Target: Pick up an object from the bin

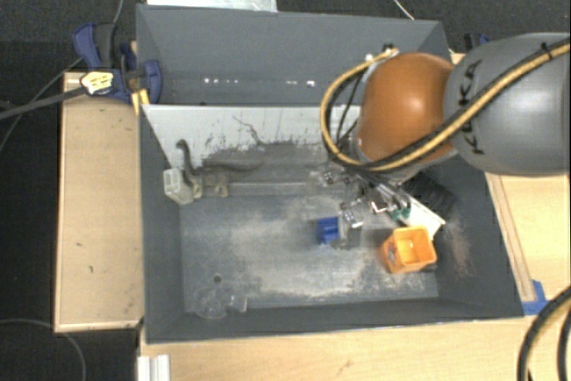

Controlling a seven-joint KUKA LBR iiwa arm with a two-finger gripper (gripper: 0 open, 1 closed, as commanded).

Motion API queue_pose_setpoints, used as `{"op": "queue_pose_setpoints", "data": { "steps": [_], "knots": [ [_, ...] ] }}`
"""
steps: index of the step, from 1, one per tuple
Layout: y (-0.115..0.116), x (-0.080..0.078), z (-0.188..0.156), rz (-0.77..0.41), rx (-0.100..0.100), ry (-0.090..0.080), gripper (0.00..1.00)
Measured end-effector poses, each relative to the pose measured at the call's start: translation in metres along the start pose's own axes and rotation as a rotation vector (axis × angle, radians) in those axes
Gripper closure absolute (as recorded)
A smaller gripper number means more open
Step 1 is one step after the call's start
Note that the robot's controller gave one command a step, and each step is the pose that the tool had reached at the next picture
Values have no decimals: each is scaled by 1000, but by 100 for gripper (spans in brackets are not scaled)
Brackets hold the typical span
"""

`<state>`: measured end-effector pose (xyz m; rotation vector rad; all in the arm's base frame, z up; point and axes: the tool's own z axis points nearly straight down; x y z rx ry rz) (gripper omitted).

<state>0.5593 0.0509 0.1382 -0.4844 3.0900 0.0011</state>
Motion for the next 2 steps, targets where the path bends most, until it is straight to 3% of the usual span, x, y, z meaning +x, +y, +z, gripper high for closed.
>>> {"op": "queue_pose_setpoints", "data": {
  "steps": [1, 2],
  "knots": [
    [-64, 0, 64, -153, -1, 7, 0],
    [-42, 19, 42, 210, -1, -1, 0]
  ]
}}
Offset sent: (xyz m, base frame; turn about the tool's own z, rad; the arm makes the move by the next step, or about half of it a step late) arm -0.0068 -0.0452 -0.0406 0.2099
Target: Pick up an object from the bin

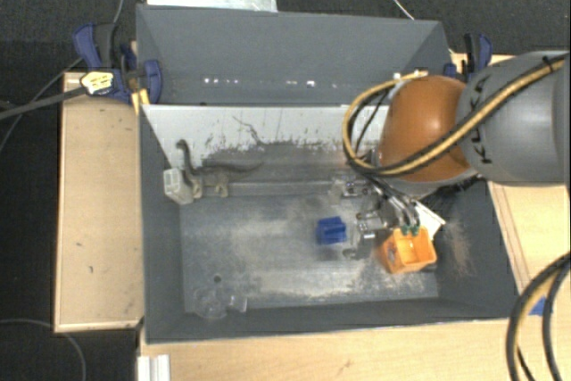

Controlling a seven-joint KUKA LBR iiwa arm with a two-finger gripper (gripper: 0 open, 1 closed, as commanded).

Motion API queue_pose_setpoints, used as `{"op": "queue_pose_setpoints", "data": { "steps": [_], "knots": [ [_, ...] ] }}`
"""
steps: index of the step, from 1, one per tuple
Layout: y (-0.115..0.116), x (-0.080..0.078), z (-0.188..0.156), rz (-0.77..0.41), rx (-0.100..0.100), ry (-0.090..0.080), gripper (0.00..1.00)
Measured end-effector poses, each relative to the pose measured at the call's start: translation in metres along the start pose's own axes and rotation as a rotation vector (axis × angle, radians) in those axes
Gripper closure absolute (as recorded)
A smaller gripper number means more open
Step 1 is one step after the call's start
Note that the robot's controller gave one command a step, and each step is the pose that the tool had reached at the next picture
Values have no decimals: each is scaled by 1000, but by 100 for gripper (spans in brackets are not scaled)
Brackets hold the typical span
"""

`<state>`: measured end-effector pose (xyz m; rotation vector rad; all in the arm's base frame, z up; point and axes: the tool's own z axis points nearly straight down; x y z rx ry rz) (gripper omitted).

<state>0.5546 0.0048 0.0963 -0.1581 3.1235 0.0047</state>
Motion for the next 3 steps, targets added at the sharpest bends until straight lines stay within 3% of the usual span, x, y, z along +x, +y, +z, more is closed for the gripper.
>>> {"op": "queue_pose_setpoints", "data": {
  "steps": [1, 2, 3],
  "knots": [
    [1, -20, 10, -311, 1, 3, 0],
    [10, -6, 27, 109, -1, 0, 0],
    [11, -26, 24, -194, 1, 0, 100]
  ]
}}
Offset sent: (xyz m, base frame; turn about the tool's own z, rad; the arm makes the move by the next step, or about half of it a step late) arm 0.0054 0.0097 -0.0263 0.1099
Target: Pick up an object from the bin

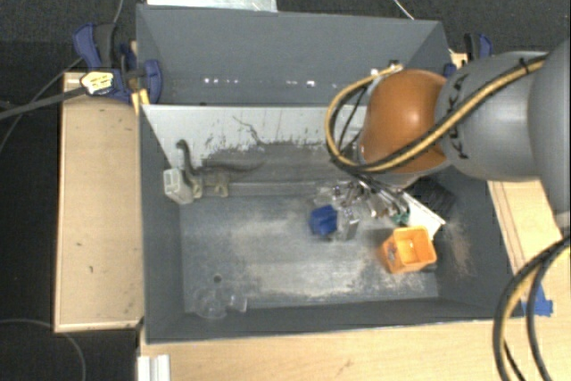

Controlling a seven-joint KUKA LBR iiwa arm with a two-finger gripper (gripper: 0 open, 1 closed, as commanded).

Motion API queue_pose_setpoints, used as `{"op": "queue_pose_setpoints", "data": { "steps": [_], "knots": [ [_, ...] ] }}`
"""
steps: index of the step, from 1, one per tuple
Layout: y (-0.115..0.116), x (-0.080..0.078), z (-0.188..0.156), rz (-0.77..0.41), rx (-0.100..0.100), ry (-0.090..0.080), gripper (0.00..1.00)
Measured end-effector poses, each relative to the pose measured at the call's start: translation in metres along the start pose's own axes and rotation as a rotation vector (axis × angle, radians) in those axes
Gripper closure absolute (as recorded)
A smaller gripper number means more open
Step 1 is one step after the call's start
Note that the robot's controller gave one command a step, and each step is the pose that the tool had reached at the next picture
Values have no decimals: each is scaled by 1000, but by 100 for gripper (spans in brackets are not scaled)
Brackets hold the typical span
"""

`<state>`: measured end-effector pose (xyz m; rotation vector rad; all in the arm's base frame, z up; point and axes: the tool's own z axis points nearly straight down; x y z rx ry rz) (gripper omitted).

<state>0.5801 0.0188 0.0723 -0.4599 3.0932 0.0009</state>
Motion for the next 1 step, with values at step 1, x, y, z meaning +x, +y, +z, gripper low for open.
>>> {"op": "queue_pose_setpoints", "data": {
  "steps": [1],
  "knots": [
    [0, 0, 0, 1, 0, 0, 100]
  ]
}}
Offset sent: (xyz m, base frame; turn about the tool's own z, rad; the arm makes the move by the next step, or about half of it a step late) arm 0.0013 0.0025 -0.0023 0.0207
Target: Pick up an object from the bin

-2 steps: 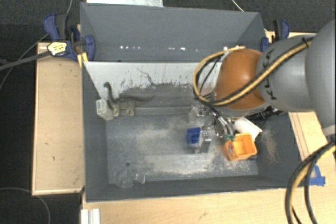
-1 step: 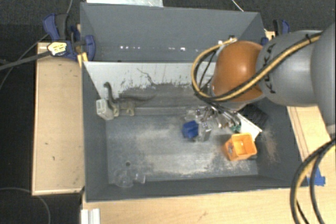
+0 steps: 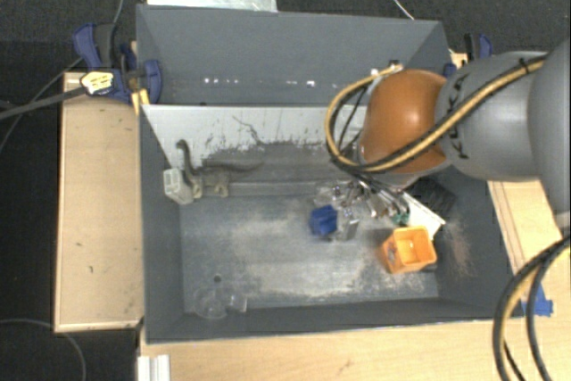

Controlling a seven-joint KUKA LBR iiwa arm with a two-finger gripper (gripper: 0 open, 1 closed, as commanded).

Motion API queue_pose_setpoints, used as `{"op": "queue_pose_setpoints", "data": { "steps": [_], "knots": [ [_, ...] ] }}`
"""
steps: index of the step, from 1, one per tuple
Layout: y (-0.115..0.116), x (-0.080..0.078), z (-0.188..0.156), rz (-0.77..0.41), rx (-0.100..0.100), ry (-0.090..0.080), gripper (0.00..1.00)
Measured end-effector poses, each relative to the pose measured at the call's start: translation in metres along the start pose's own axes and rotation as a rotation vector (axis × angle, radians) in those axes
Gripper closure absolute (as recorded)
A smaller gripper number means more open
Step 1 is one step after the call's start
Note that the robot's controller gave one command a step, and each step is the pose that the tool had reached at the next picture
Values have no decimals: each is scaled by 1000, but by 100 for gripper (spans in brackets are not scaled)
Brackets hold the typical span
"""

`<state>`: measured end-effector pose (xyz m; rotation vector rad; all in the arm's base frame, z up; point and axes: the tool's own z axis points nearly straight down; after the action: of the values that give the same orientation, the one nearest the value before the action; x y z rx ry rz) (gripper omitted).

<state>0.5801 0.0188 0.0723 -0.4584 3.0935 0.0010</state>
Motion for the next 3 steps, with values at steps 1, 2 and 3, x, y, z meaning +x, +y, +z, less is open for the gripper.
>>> {"op": "queue_pose_setpoints", "data": {
  "steps": [1, 2, 3],
  "knots": [
    [1, -2, 1, 14, 1, -3, 100],
    [14, -6, 1, 42, 1, -4, 100],
    [17, -6, 1, 62, 2, -5, 100]
  ]
}}
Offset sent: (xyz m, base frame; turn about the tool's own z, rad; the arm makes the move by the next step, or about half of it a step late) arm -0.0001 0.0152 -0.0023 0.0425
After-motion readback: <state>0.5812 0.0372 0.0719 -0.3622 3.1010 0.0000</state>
